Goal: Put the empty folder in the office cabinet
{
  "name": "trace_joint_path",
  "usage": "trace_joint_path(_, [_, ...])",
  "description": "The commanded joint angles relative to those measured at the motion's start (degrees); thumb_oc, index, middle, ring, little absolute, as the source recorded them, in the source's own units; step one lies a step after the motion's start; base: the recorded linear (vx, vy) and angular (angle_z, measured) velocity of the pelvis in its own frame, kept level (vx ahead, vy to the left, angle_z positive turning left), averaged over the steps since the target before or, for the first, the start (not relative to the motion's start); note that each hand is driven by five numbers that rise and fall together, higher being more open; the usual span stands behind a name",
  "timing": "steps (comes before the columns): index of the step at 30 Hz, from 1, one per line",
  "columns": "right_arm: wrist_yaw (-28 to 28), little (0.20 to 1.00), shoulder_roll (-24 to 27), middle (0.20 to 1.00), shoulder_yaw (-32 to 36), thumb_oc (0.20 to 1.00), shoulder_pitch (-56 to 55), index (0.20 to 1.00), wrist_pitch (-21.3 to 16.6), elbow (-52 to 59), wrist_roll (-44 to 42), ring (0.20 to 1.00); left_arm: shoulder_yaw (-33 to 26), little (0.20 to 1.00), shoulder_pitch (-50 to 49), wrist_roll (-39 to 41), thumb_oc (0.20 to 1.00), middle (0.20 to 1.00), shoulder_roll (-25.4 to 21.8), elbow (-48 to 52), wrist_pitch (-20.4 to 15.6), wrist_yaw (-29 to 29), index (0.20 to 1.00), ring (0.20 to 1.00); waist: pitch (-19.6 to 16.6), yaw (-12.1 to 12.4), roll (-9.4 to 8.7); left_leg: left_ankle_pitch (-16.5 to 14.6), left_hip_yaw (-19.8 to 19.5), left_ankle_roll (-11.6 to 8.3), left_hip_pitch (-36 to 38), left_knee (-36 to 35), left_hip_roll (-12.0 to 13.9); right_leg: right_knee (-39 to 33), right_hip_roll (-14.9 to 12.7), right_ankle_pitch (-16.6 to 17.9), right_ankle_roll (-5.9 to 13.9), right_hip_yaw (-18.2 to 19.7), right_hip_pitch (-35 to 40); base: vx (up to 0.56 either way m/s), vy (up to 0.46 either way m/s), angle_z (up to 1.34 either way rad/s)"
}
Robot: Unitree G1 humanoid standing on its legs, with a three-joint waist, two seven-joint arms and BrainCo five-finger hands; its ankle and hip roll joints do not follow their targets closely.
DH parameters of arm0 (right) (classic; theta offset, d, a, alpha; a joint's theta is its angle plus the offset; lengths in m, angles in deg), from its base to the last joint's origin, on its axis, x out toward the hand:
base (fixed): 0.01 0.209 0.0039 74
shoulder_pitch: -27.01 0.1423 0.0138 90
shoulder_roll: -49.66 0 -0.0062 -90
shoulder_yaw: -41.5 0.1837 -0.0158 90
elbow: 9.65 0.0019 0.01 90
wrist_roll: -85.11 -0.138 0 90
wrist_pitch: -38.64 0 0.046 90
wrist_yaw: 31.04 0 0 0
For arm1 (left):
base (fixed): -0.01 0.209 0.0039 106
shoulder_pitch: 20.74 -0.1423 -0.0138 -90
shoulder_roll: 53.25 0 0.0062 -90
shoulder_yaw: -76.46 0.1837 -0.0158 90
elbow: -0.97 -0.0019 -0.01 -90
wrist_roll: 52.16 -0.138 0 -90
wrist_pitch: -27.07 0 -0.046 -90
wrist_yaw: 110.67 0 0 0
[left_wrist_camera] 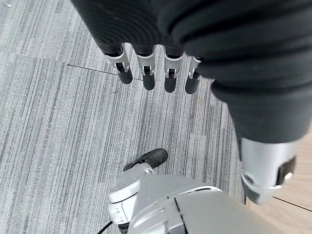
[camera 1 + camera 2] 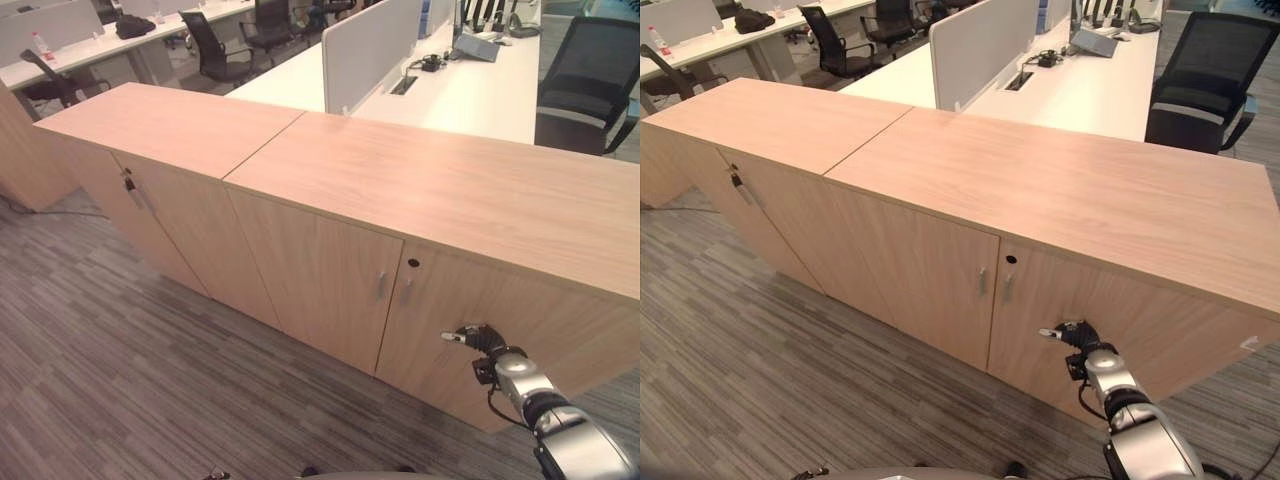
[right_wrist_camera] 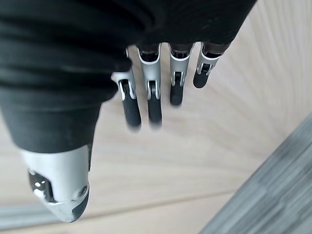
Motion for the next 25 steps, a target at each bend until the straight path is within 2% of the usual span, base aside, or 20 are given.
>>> trace_joint_path(1, [0.24, 1.000, -2.42, 1.000, -0.01, 1.000, -1.13, 1.000, -1.90, -0.85, -1.71, 1.000, -1.05, 1.000, 3.44, 0.35, 1.000, 1.000, 0.63, -3.55, -1.17, 1.20, 1.000, 1.000, 0.10, -0.82, -1.52, -2.61, -0.08, -3.75, 1.98, 0.72, 3.66, 0.42, -1.88, -3.47, 3.00, -0.37, 4.56, 0.00, 0.000, 0.00])
trace_joint_path(6, [2.05, 1.000, -5.98, 1.000, -1.16, 1.000, -8.80, 1.000, -0.85, -5.01, 1.20, 1.000, -2.27, 1.000, 3.12, 0.43, 1.000, 1.000, 0.83, -3.39, -1.37, 1.25, 1.000, 1.000, 0.12, -1.97, -1.70, -3.06, 0.40, -3.64, 2.45, 0.72, 3.60, 0.42, -1.96, -3.29, 2.99, 0.52, 4.39, 0.00, 0.004, -0.04])
trace_joint_path(10, [3.89, 1.000, -7.34, 1.000, -5.00, 1.000, -11.74, 1.000, 0.68, -12.34, 10.09, 1.000, -1.49, 1.000, 3.07, 0.65, 1.000, 1.000, 0.52, -2.55, -1.87, -0.05, 1.000, 1.000, 0.51, -2.85, -1.96, -3.33, 1.26, -3.48, 3.05, 0.72, 3.74, 0.42, -2.06, -2.95, 3.03, 1.41, 4.20, -0.02, 0.016, -0.19])
trace_joint_path(17, [4.26, 1.000, -8.13, 1.000, -4.73, 1.000, -12.46, 1.000, 1.16, -17.60, 11.18, 1.000, -0.97, 1.000, 3.03, 0.84, 1.000, 1.000, 0.58, -2.39, -2.19, -0.77, 1.000, 1.000, 0.83, -3.51, -2.10, -3.62, 2.40, -3.34, 4.18, 0.72, 3.84, 0.42, -1.84, -2.96, 3.01, 2.42, 4.35, -0.01, 0.016, -0.18])
trace_joint_path(25, [4.40, 1.000, -7.72, 1.000, -5.00, 1.000, -11.87, 1.000, 1.05, -18.17, 11.63, 1.000, -0.12, 1.000, 2.82, 0.31, 1.000, 1.000, 0.68, -1.98, -2.42, -1.28, 1.000, 1.000, 1.05, -3.49, -2.18, -3.61, 2.64, -3.38, 4.58, 0.72, 4.00, 0.42, -1.77, -3.07, 3.02, 2.62, 4.58, 0.00, 0.002, -0.02])
